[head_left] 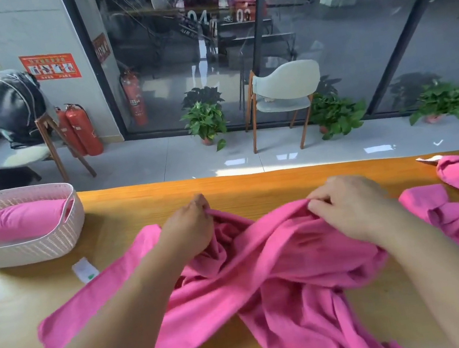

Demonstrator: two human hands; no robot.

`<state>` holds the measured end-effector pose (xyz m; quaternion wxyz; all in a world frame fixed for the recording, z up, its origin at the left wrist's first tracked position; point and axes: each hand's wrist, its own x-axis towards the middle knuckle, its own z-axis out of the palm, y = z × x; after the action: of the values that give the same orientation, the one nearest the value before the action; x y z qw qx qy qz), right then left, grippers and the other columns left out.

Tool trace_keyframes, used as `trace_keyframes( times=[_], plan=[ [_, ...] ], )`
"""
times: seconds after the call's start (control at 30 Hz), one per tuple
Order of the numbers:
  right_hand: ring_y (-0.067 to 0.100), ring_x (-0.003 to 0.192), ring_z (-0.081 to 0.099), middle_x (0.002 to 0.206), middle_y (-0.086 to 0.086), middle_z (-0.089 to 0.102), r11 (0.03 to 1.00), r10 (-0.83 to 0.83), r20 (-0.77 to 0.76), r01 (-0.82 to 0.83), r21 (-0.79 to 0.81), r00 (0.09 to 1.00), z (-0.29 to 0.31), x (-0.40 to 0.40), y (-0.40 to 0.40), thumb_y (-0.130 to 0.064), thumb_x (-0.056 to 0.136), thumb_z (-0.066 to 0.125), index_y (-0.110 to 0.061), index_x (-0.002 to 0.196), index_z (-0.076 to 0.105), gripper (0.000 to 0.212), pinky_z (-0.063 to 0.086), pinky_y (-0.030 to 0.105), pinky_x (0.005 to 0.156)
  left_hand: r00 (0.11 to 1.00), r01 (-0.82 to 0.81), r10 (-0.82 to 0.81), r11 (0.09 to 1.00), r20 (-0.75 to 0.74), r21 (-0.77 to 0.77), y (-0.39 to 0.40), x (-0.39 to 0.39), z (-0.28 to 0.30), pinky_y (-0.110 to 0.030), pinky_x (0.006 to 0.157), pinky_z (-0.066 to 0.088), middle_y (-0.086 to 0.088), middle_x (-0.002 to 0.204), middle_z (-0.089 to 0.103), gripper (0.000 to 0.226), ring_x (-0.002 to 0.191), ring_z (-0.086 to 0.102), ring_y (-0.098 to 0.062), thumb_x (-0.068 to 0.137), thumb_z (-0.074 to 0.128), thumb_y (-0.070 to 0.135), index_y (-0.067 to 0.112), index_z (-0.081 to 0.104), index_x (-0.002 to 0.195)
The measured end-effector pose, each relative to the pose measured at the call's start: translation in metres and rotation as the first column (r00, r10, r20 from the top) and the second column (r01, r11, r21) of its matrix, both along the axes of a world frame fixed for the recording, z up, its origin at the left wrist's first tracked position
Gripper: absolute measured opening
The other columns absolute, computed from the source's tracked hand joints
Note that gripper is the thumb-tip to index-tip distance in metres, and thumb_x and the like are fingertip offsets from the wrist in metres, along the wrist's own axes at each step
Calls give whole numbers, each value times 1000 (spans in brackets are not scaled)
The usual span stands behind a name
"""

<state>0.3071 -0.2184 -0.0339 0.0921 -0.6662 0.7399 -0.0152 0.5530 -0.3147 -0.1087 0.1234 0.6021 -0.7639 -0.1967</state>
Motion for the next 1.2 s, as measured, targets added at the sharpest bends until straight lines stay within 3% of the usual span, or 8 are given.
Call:
trace_keyframes(
  times=[0.17,0.27,0.37,0.47,0.67,0.9,1.0,1.2],
  plan=[
    [11,100,56,114,-12,52,998,49,147,-54,31,988,-5,14,8,-35,91,62,-35,118,64,27,47,27,81,985,-174,174,983,2,57,-4,-3,6,-36,77,38,-8,108,56,36,93,51,-30,90,38,7,18,45,124],
    [15,85,57,103,-9,57,973,-106,54,114,-201,993,-8,18,18,-52,91,56,-31,91,57,21,44,31,68,983,-186,186,977,-15,-108,3,-9,1,-39,97,34,-7,131,46,47,119,42,-29,86,51,15,21,45,132],
    [18,77,59,79,-8,61,966,-64,-95,86,245,993,-19,26,41,-77,74,56,-24,71,55,53,41,29,61,994,-91,71,965,-86,-248,17,-17,-8,-39,97,34,-5,122,49,35,115,44,-29,83,58,20,18,57,118],
    [21,104,61,113,-4,63,840,-22,-76,60,540,997,-33,40,68,-77,61,68,-24,112,58,74,47,31,81,999,14,-6,978,39,-207,29,-21,-26,-41,101,33,-7,124,51,46,119,45,-30,87,60,36,15,55,127],
    [32,115,59,122,10,62,925,259,-85,-222,308,962,-54,76,102,-15,87,56,-16,125,52,38,46,40,92,991,-64,68,997,116,-34,22,-17,-39,-44,103,34,-12,141,46,56,127,45,-32,91,45,31,15,39,145],
    [23,109,56,115,-2,54,988,134,76,-128,-83,988,-43,70,79,-39,86,59,-29,112,57,27,44,36,86,995,-50,43,996,94,74,0,-21,-43,-39,92,44,-11,142,38,56,120,53,-32,90,58,29,21,37,141],
    [27,128,42,135,2,42,998,-26,-48,29,58,999,-62,46,48,-33,83,64,-27,136,43,57,36,42,106,978,16,-33,997,205,81,0,-21,-46,-40,86,46,-11,137,41,64,118,53,-32,89,58,37,23,30,144],
    [35,113,57,115,10,66,1000,18,17,-17,-9,1000,-51,73,54,-27,97,44,-15,108,55,20,37,40,94,909,12,-54,995,413,103,-7,-27,-41,-40,83,53,-4,127,61,33,111,61,-26,96,51,31,20,63,125]
  ],
)
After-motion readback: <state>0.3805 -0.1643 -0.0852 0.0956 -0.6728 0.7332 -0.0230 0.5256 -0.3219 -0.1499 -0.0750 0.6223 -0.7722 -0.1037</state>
